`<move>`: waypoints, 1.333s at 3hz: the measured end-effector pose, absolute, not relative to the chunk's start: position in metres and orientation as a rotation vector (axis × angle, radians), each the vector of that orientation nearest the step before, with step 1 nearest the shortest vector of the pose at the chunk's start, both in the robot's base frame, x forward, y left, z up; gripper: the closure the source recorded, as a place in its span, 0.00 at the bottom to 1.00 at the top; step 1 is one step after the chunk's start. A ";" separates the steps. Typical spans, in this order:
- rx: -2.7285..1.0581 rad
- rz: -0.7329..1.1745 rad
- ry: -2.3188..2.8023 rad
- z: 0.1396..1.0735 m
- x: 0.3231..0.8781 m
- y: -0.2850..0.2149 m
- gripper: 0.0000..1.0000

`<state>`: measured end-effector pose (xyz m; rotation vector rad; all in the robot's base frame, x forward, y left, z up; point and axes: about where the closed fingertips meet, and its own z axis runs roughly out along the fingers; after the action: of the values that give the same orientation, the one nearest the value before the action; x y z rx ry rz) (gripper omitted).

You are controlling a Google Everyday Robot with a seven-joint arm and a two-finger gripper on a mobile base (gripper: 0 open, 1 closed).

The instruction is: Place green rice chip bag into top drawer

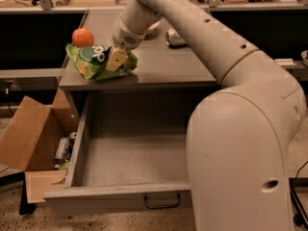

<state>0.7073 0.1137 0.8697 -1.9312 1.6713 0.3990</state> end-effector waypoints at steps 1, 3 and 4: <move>-1.877 0.380 1.647 0.897 0.686 0.099 1.00; -1.870 0.407 1.677 0.902 0.648 0.084 1.00; -1.874 0.440 1.757 0.884 0.626 0.076 1.00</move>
Offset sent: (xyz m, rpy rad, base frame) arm -0.1009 -0.0540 0.0493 0.0512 0.0120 -0.0638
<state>0.6264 0.0758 0.8845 -1.8741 1.7573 0.4402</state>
